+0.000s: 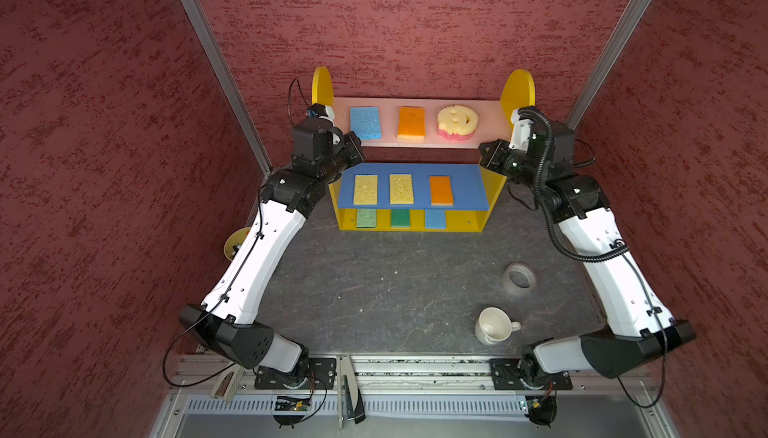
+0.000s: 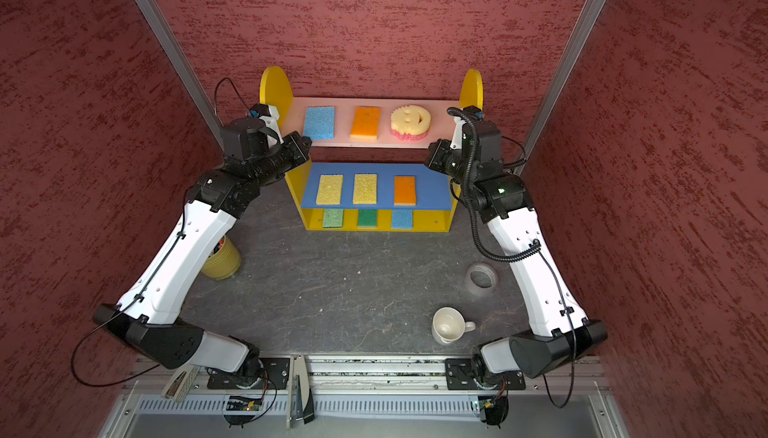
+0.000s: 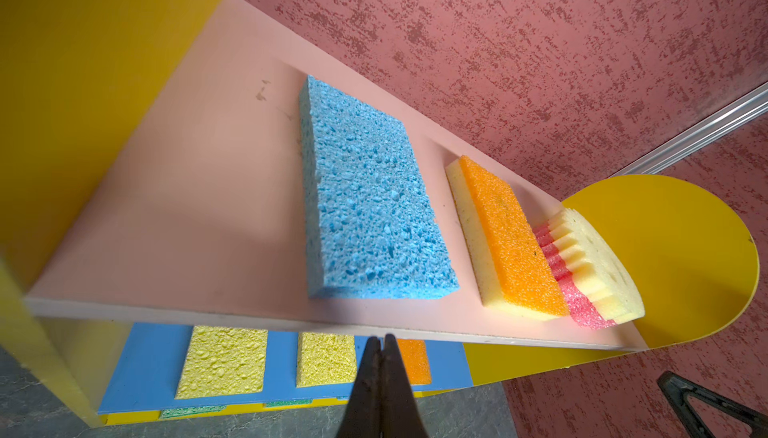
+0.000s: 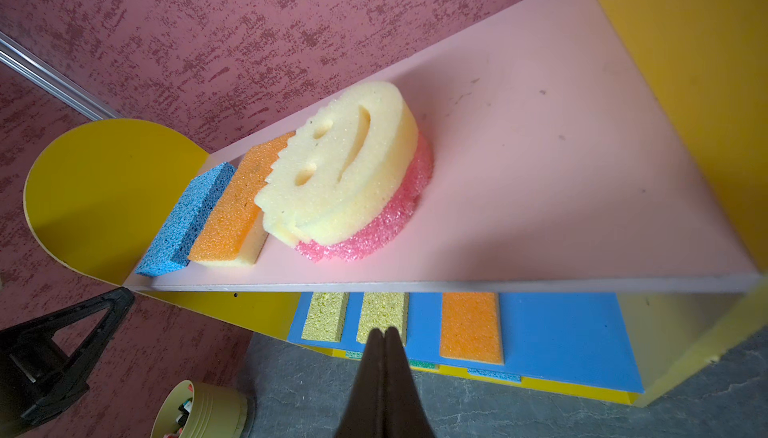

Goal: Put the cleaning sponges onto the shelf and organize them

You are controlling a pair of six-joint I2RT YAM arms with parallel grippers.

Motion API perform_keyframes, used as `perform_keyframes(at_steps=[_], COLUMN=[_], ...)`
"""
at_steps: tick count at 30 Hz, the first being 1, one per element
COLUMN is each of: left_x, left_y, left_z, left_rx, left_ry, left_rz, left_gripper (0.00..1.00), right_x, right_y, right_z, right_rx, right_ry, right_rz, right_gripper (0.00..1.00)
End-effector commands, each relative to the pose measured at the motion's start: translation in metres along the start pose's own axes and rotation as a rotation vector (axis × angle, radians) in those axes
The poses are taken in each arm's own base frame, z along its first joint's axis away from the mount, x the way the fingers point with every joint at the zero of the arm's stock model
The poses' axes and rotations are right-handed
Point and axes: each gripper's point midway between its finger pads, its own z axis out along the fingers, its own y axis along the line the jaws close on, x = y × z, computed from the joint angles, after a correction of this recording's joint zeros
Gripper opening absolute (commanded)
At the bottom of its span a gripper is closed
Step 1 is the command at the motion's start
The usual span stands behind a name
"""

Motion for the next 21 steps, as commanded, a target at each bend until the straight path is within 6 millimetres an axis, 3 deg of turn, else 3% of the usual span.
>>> perform_keyframes(at_steps=[1, 21], left_x=[-0.0089, -0.0129], left_y=[-0.0012, 0.0059], left_z=[0.0007, 0.0106], left_rx=[-0.012, -0.056], left_ry=[-0.035, -0.057], left_rz=[0.03, 0.059], left_gripper=[0.0, 0.0], right_x=[-0.0081, -0.0044], right_y=[0.0005, -0.0043], right_z=[-0.0076, -0.0109], right_rx=[-0.007, -0.006], right_ry=[-0.035, -0.036], right_rz=[-0.01, -0.006], right_gripper=[0.0, 0.0])
